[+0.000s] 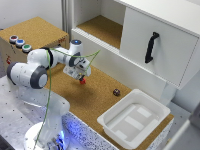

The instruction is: Put the grasped yellow block on top of the pink block

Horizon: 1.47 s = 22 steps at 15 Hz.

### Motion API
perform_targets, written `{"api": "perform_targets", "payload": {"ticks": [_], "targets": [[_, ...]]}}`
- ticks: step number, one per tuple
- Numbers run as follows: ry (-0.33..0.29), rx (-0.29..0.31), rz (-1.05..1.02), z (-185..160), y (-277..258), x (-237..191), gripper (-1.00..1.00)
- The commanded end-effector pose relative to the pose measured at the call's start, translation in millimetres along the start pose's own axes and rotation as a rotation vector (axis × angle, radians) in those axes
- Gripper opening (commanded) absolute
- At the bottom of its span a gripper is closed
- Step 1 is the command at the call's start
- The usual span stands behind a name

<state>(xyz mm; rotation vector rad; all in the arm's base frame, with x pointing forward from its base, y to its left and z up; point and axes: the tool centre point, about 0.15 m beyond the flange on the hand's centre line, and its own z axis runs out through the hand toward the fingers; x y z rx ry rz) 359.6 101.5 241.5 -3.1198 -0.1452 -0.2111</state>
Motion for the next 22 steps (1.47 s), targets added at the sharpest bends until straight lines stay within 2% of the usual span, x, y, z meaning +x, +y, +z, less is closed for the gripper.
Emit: {"api": "perform_targets", "payload": {"ticks": [1,5,6,8,14,20,22], "targets": [[-0.041,-0.04,0.03,25.8,5.4,27.2,-1.0],[-0.043,-0.036,0.051,23.5,7.4,25.4,-1.0],[-0.05,-0.042,0.057,20.6,7.6,24.0,1.0],[-0.045,-0.048,0.068,7.1,7.5,19.1,1.0],[0.048,-0.029,0.063,-56.8,1.8,7.5,1.0],[0.078,-0.039,0.019,-98.2,-15.9,5.1,1.0],[0.097,-0.017,0.025,-112.2,-23.5,3.8,1.0]]}}
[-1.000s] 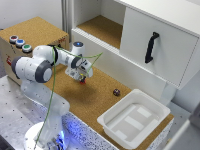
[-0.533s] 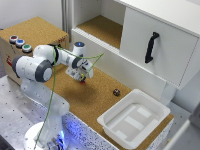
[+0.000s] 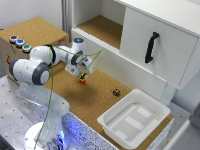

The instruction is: Put the grasped yellow block on top of the pink block

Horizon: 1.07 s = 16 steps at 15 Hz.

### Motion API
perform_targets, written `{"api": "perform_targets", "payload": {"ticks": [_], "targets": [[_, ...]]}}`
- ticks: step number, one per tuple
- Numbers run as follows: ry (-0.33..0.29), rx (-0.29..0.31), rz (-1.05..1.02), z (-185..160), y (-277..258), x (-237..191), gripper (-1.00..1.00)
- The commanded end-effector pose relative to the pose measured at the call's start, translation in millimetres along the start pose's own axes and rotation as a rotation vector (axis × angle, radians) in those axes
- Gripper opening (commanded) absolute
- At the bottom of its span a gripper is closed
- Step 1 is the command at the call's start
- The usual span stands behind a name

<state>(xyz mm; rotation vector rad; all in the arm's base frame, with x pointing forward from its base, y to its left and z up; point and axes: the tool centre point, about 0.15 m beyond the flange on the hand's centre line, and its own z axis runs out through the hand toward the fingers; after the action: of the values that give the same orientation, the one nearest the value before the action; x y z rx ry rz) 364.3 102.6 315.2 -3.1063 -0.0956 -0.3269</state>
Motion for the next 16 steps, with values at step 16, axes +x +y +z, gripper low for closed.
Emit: {"api": "perform_targets", "payload": {"ticks": [16], "targets": [[0.015,-0.011,-0.027,-65.6,-31.7,-15.5,1.0]]}}
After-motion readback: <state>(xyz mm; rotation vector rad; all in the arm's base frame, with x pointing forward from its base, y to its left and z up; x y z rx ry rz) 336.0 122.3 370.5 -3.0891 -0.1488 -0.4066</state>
